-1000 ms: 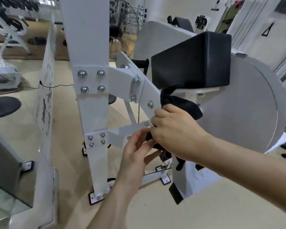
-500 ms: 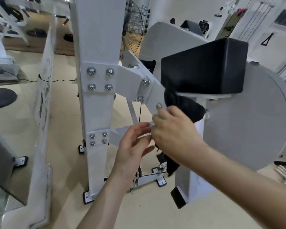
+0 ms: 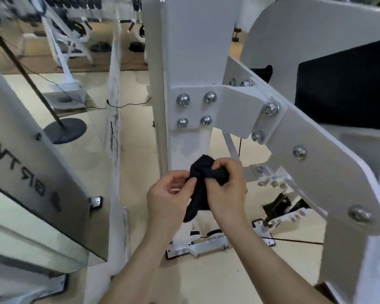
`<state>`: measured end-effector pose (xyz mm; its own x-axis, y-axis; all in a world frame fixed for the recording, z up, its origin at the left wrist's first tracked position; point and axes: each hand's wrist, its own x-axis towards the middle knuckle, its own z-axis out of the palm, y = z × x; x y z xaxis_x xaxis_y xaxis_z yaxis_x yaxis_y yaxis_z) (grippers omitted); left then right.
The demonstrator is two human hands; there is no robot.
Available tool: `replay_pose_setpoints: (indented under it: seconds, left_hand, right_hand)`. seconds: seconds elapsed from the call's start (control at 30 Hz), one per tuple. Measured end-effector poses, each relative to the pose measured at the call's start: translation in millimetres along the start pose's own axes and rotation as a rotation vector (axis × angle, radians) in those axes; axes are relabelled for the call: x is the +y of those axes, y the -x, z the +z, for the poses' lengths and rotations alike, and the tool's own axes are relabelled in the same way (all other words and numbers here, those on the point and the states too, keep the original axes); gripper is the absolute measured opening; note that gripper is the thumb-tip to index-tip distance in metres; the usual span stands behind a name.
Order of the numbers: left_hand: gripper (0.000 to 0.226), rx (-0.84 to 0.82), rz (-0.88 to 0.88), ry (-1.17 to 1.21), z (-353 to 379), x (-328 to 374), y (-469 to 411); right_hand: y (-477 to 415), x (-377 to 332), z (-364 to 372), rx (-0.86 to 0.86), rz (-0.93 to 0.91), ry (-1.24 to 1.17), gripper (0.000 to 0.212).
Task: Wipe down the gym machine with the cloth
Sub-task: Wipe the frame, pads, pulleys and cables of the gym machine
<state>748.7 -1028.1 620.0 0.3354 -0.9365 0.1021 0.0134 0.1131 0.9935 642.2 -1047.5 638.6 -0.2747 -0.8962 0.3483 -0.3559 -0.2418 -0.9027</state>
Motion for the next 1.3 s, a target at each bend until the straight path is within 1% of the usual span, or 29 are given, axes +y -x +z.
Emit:
replay_pose_setpoints:
  seconds: [0.07,0.1,0.17,0.2,0.27,0.33,0.37,0.4,0.43,0.5,0.53,0.57,0.67,0.73,0.83,0.9,0.97,1.0,1.07,1.17,1.23,1.3]
  left_hand:
    - [0.025,0.074,0.113,-0.046,-8.8,-6.2,-29.0]
    - [0.024,0.097,0.146,-0.059,-11.1,-11.6,-43.4]
    - [0.023,0.111,0.160,-0.105,-12.9,-29.1,-66.7]
    - [0.025,0.100,0.147,-0.148,-13.8,-41.4,-73.8]
    - [0.031,0.040,0.083,-0.302,-19.4,-70.7,-76.9]
    - [0.028,-0.050,0.045,-0.477,-29.6,-99.6,-69.3]
    - [0.027,-0.102,0.086,-0.550,-34.9,-109.9,-64.5]
    - [0.031,-0.146,0.152,-0.595,-39.1,-115.7,-61.6]
    - [0.038,-0.169,0.214,-0.599,-41.0,-117.6,-63.0]
    - [0.050,-0.134,0.271,-0.527,-38.1,-113.1,-76.0]
    - [0.059,-0.105,0.265,-0.467,-35.5,-111.3,-83.8]
    - [0.068,-0.110,0.247,-0.414,-33.0,-110.3,-90.9]
    - [0.090,-0.255,0.230,-0.347,-29.5,-126.1,-96.0]
    - [0.093,-0.278,0.277,-0.325,-30.7,-143.4,-89.7]
    - [0.084,-0.222,0.441,-0.297,-36.3,-169.0,-77.3]
    - [0.078,-0.190,0.504,-0.271,-39.5,-184.3,-73.1]
    - [0.078,-0.173,0.560,-0.346,-40.3,-201.5,-73.3]
    - [0.081,-0.166,0.620,-0.428,-39.1,-209.2,-75.3]
    - [0.081,-0.163,0.773,-0.529,-34.0,-227.1,-85.0]
    - [0.074,-0.133,0.871,-0.467,-26.4,-252.7,-97.3]
    - [0.074,-0.075,0.949,-0.455,-23.4,-271.7,-101.9]
    - [0.076,-0.011,1.029,-0.492,-19.9,-292.1,-104.9]
  right_hand:
    - [-16.9,7.0,35.0,0.090,-0.107,0.083,0.030]
    - [-24.6,14.4,51.3,0.120,-0.124,0.118,0.030]
    - [-28.0,35.4,78.5,0.135,-0.111,0.153,0.035]
    - [-22.2,49.0,88.5,0.107,-0.115,0.191,0.036]
    - [-0.4,76.5,102.2,-0.026,-0.149,0.303,0.037]
    - [13.4,95.0,104.4,-0.114,-0.211,0.315,0.037]
    - [12.1,98.7,102.7,-0.098,-0.240,0.279,0.036]
    - [4.9,99.0,100.8,-0.047,-0.265,0.231,0.034]
    - [-5.7,96.8,99.2,0.020,-0.292,0.186,0.033]
    - [-25.4,94.5,97.3,0.110,-0.380,0.141,0.032]
    - [-27.7,96.6,97.4,0.106,-0.431,0.141,0.033]
    - [-25.4,101.2,97.8,0.087,-0.478,0.165,0.034]
    - [-6.3,124.0,100.6,-0.005,-0.550,0.271,0.032]
    - [-3.0,138.1,102.3,0.010,-0.605,0.295,0.028]
    - [4.4,161.1,100.2,0.045,-0.688,0.268,0.025]
    - [20.1,187.3,93.3,0.017,-0.702,0.341,0.023]
    - [31.3,214.3,87.9,0.011,-0.700,0.440,0.020]
    - [28.9,221.2,87.7,0.055,-0.733,0.449,0.017]
    - [7.2,219.5,97.4,0.224,-0.850,0.371,0.018]
    - [-16.9,211.6,121.3,0.458,-0.962,0.245,0.023]
    - [-14.2,227.9,136.9,0.549,-1.000,0.220,0.027]
    - [-6.4,254.3,146.1,0.569,-1.037,0.231,0.028]
